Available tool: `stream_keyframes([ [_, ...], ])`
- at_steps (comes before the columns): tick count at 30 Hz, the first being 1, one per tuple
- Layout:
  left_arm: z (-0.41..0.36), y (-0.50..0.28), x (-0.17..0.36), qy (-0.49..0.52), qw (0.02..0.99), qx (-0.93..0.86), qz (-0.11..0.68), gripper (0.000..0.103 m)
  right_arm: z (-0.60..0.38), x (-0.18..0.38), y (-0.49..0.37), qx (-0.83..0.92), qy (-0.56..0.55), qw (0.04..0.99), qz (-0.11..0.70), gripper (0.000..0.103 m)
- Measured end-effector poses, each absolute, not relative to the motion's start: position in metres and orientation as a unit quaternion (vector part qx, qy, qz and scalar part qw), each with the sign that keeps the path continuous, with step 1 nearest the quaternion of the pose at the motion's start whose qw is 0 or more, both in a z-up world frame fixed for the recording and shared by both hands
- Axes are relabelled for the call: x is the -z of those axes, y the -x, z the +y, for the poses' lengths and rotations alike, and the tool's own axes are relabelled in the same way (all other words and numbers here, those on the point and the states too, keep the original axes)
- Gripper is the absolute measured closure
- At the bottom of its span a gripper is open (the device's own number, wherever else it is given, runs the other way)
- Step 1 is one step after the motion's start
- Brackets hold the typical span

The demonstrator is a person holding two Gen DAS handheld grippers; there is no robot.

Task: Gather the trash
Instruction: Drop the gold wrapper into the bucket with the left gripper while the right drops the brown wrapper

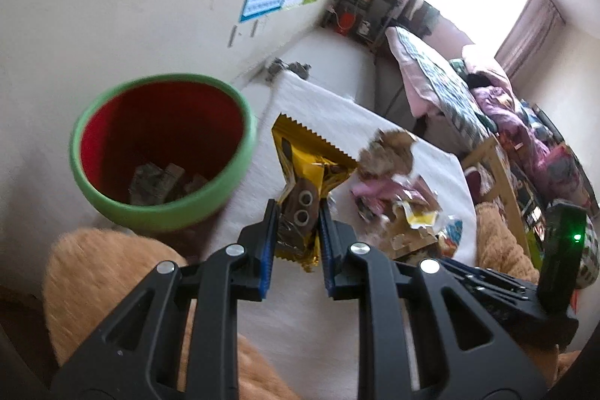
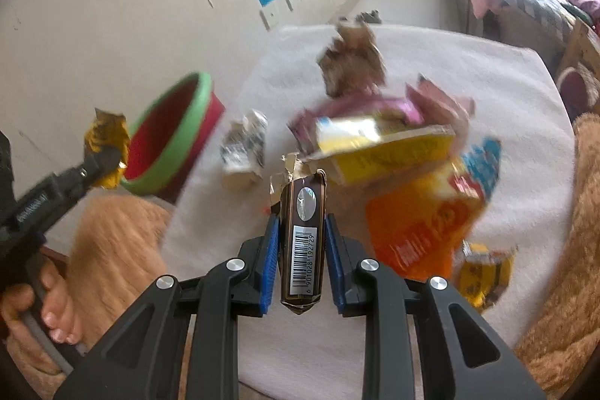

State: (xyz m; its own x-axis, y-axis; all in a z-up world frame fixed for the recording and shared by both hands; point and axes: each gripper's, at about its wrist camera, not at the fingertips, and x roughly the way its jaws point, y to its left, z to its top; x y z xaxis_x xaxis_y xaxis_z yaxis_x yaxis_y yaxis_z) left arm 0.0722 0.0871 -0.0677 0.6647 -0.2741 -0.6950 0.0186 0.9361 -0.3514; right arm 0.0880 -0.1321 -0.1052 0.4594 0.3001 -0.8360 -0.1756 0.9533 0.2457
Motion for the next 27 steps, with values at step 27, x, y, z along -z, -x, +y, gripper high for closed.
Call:
stream_keyframes([
  [27, 0.192, -0.128, 0.091, 0.198, 0.879, -0.012, 0.434, 0.083, 0.009, 0.063, -0.194, -0.249, -0.147, 0.829, 0.48, 0.083],
])
